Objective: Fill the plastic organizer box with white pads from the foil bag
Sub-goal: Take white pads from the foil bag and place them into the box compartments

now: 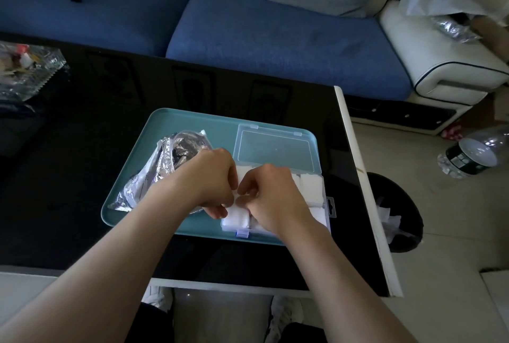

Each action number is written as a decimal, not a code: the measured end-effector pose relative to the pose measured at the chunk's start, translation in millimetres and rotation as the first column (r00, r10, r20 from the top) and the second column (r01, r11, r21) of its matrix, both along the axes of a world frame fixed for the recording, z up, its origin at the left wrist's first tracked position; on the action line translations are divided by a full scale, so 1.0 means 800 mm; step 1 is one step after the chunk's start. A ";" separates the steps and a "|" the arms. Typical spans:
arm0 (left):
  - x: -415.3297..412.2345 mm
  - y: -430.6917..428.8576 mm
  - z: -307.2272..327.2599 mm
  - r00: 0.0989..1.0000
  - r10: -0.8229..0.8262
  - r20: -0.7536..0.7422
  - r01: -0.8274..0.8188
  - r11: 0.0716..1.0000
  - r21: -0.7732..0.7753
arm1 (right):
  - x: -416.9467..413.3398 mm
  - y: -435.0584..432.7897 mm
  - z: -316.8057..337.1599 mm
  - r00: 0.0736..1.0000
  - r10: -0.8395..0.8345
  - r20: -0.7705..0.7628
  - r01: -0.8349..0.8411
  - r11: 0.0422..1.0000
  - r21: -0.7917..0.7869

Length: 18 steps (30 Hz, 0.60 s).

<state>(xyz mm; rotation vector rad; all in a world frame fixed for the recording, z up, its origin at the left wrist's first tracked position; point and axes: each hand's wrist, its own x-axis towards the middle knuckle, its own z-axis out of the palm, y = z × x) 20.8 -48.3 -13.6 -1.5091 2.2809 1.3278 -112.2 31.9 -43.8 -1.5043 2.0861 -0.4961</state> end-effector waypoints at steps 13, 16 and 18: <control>0.010 -0.025 -0.002 0.980 0.138 -0.142 -0.198 0.652 -0.732 | 0.012 0.003 0.018 0.919 0.284 -0.272 -0.200 0.933 0.300; 0.016 -0.026 0.000 0.972 0.232 -0.020 -0.180 0.693 -0.698 | 0.018 0.000 0.023 0.927 0.263 -0.267 -0.184 0.940 0.286; 0.019 -0.028 -0.002 0.953 0.293 0.076 -0.189 0.771 -0.609 | 0.022 -0.002 0.028 0.949 0.201 -0.243 -0.150 0.966 0.211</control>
